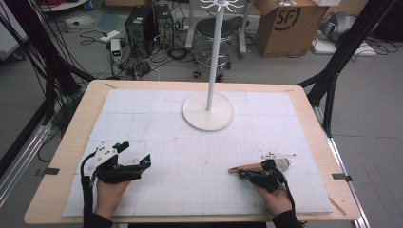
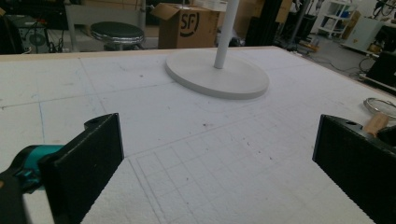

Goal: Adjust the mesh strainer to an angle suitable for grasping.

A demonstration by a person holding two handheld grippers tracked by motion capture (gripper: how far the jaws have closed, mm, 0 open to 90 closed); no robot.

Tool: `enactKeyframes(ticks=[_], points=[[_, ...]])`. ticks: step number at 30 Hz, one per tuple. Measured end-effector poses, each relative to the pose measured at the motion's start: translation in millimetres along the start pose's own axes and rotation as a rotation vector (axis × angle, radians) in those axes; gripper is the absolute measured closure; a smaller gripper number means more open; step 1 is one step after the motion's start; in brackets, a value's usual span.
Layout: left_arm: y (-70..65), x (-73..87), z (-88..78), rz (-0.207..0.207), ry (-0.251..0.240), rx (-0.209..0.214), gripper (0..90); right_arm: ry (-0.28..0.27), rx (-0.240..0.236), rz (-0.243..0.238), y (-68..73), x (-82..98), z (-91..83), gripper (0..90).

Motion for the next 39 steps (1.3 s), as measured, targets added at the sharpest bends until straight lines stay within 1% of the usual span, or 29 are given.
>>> enactKeyframes(ticks=[4,6,10,12,18,23,26,39], points=[[-0.5,-0.4,-0.1,-0.003,-0.004,0.001,2.5,-0.009,0.005,0.009,-1.2,-6.5,4.1,89.6],[-0.9,-0.2,0.2,-0.002,-0.002,0.0,2.5,-0.023,0.009,0.013,-2.4,-10.9,6.3,89.6],[-1.6,-0.1,0.6,0.003,0.001,0.004,2.5,-0.039,0.04,-0.003,-2.8,-17.7,11.8,89.6],[-1.7,-0.3,0.5,0.001,-0.001,0.005,2.5,-0.044,0.056,-0.002,-2.9,-21.8,14.8,89.7],[-1.7,-0.2,0.5,0.003,0.0,0.006,2.5,-0.058,0.061,0.005,-5.6,-28.8,18.7,89.6],[-2.4,0.1,1.3,0.005,0.003,0.008,2.5,-0.059,0.063,0.024,-7.3,-36.1,23.2,89.7],[-2.2,0.3,1.5,0.007,0.006,0.006,2.5,-0.07,0.068,0.035,-8.7,-41.8,26.5,89.7],[-2.3,0.7,2.0,0.008,0.006,0.006,2.5,-0.1,0.083,0.053,-11.4,-51.7,31.2,89.6]])
Point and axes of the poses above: each handheld gripper's, and its own axes: z roughly forward along the jaws, x roughly out of its underside, y roughly to its left, the point moved 5 cm from there along z, roughly forward along the jaws, and after that the axes turned 15 degrees about z, right-handed, at the moved point
